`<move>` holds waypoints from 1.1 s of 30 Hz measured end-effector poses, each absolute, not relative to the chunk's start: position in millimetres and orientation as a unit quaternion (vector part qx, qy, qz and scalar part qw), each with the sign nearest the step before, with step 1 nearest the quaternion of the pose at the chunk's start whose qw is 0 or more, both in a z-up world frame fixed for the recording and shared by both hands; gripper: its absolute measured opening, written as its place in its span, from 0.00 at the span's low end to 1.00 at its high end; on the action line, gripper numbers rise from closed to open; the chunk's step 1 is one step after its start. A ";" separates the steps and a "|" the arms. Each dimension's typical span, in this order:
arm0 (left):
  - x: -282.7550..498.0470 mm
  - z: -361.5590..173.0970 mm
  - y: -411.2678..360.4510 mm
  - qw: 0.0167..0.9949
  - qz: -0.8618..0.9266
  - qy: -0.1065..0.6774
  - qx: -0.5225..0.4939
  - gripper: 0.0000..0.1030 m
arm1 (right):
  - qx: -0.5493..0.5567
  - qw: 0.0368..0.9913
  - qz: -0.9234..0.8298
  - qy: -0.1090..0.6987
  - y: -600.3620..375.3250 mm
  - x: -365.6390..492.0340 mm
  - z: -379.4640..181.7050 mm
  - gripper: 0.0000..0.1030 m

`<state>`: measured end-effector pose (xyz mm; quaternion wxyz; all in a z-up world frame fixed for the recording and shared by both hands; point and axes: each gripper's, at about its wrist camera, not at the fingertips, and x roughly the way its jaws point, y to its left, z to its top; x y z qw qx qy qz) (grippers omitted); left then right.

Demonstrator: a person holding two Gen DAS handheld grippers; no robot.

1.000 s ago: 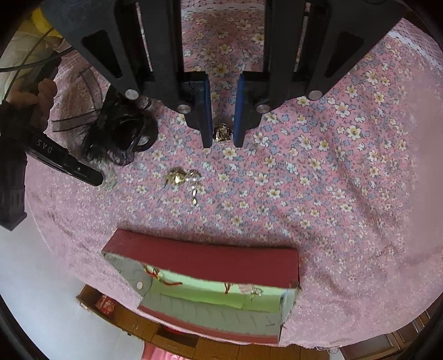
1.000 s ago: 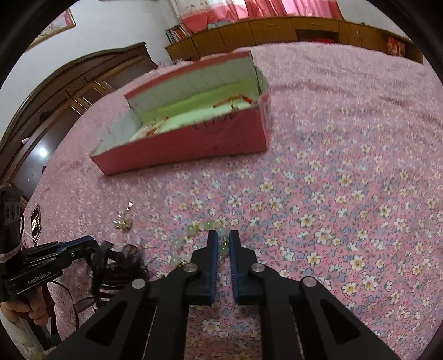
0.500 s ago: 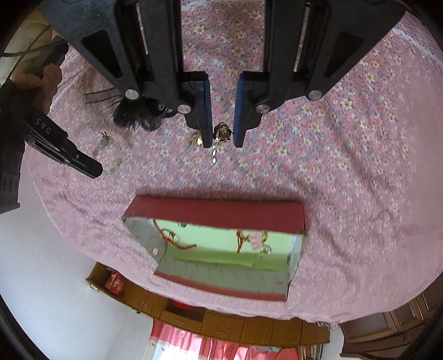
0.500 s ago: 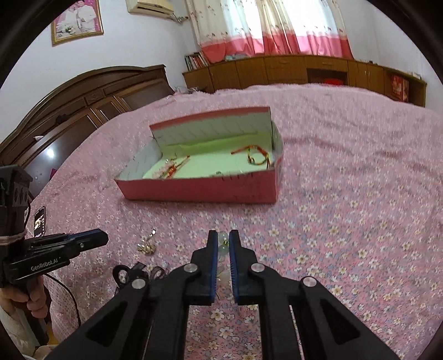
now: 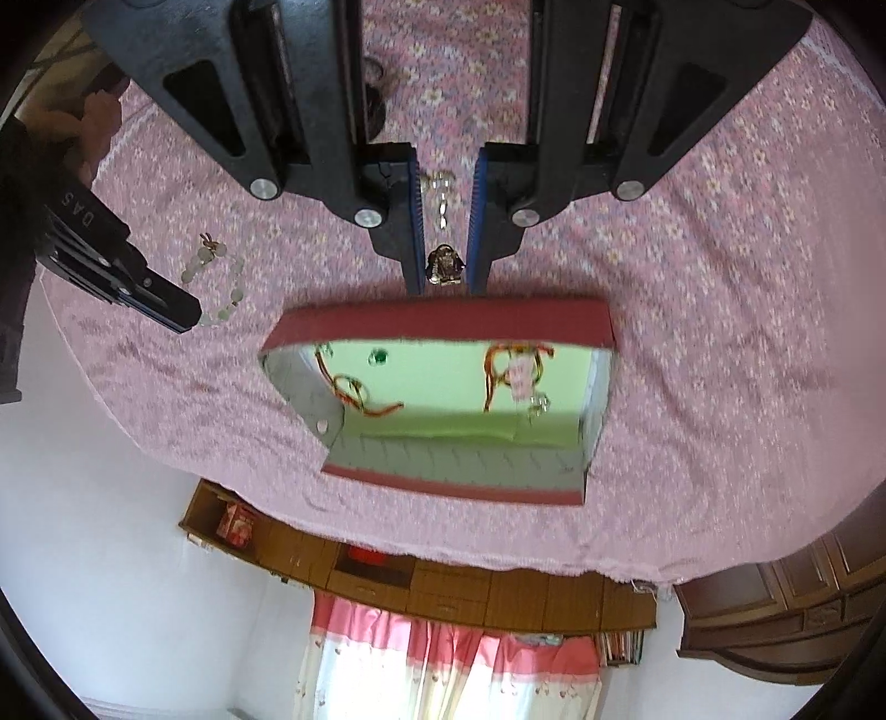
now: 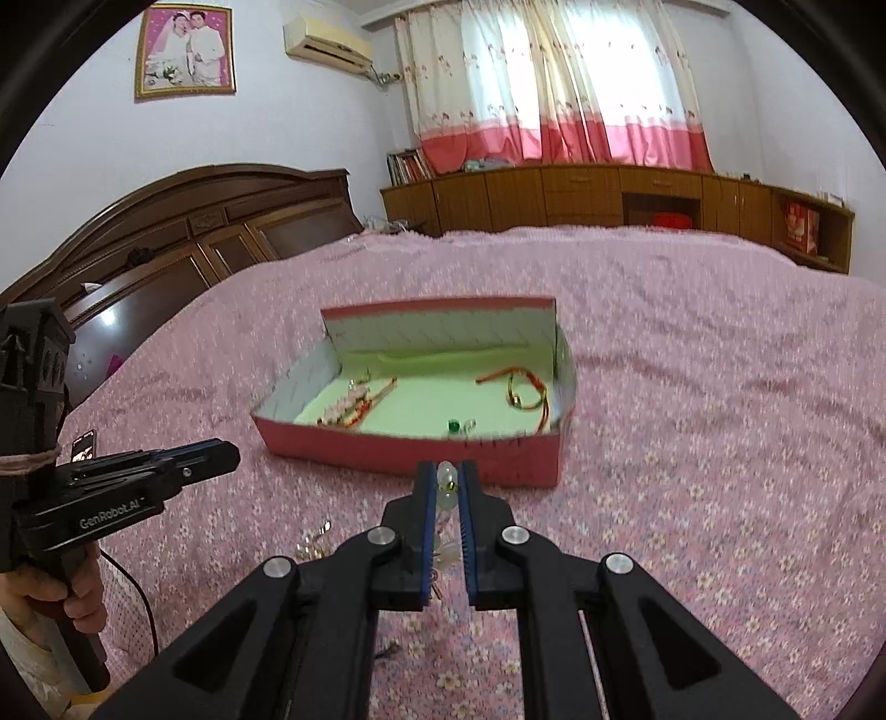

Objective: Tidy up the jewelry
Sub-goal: 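Carry the gold earring with the left tool while the right carries the jade bracelet into the box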

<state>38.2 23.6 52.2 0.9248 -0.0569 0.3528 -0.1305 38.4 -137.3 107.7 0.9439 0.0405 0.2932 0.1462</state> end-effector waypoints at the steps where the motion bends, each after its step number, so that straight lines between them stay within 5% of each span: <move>1: 40.8 54.7 23.0 0.927 -0.129 0.348 -0.057 0.06 | 0.040 0.945 0.146 0.289 -136.7 39.7 109.8 0.09; 21: 82.1 74.5 21.2 0.964 -0.102 0.242 -0.028 0.06 | 0.028 0.968 0.126 0.214 -129.2 88.1 134.2 0.09; 33: 123.0 39.0 29.8 0.958 -0.075 0.273 -0.043 0.06 | 0.016 0.965 0.105 0.239 -128.4 137.5 103.0 0.09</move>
